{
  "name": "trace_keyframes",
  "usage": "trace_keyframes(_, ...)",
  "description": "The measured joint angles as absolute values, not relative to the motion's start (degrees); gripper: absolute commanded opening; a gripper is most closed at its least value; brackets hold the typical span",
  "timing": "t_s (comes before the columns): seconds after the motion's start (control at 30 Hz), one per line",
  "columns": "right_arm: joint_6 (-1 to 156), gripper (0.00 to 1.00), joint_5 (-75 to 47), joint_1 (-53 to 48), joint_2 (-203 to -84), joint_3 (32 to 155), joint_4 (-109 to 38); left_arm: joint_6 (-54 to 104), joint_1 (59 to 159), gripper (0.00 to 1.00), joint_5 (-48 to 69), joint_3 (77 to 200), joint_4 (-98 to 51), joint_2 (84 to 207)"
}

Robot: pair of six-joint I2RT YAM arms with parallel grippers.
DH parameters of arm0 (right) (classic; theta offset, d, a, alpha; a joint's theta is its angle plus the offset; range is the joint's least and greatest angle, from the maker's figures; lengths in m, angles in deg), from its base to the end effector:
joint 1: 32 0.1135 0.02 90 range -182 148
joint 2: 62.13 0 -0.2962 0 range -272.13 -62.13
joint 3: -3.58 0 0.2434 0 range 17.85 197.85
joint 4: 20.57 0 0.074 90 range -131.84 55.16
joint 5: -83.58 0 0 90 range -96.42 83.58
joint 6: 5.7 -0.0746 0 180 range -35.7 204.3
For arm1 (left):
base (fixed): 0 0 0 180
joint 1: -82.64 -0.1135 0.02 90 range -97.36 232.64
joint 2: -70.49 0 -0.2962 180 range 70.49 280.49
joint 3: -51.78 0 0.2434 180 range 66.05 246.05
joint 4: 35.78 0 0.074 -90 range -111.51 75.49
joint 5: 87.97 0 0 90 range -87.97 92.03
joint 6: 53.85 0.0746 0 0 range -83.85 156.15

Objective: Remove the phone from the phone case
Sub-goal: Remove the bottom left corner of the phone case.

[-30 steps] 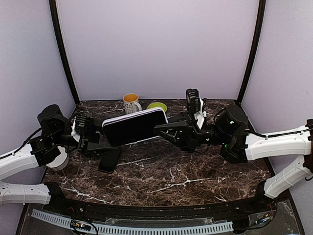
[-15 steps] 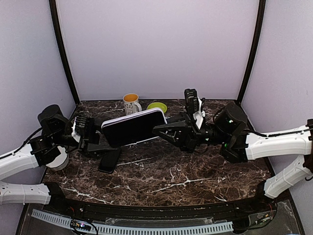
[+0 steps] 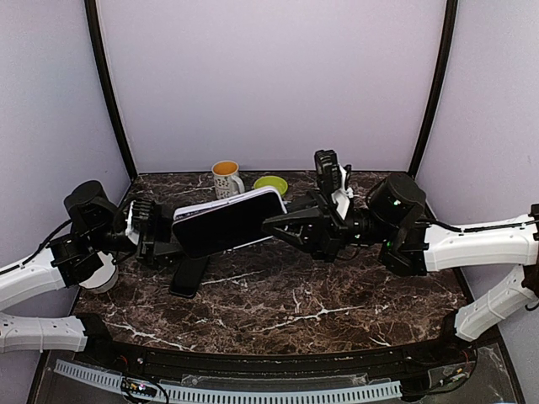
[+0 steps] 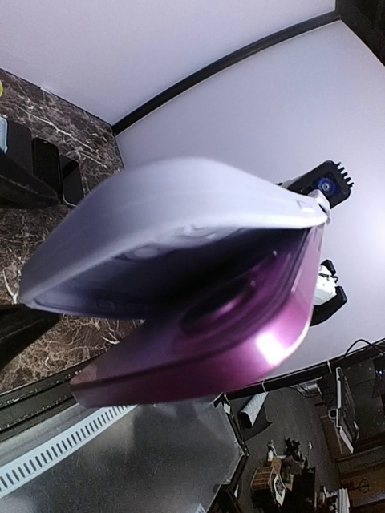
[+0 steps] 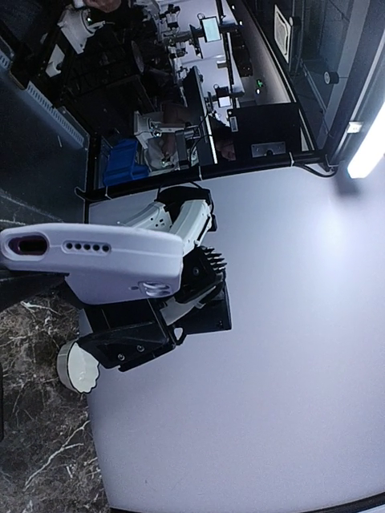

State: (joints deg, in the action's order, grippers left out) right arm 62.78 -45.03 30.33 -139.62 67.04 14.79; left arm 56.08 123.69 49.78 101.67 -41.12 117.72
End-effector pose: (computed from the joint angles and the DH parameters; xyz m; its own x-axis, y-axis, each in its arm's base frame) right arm 0.1051 0.3008 0.3918 -0.1957 0.2440 -0.9498 -0.9569 -0.2595 0.1305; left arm 0.1032 -0.1631 0.3595 0.4376 -0.0772 -0.8958 0.8990 0.0553 0.4344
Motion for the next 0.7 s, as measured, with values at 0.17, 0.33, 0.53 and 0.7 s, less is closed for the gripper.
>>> trace_keyframes(0.17, 62.9, 0.00, -45.2, 30.6, -139.9, 67.8, 14.3, 56.8, 123.7, 0.43, 47.2, 101.7, -41.1, 117.7)
trace_keyframes(0.33, 64.0, 0.00, -45.1, 30.8, -139.9, 68.8, 12.6, 57.7, 123.8, 0.45, 42.9, 101.6, -41.0, 117.6)
trace_keyframes(0.53, 71.6, 0.00, -38.8, 31.3, -137.5, 69.2, 4.1, 60.3, 123.7, 0.56, 40.0, 100.7, -40.2, 117.2)
trace_keyframes(0.7, 78.3, 0.00, -33.2, 30.9, -133.2, 69.2, -5.1, 63.3, 123.6, 0.57, 39.0, 100.6, -38.5, 117.3)
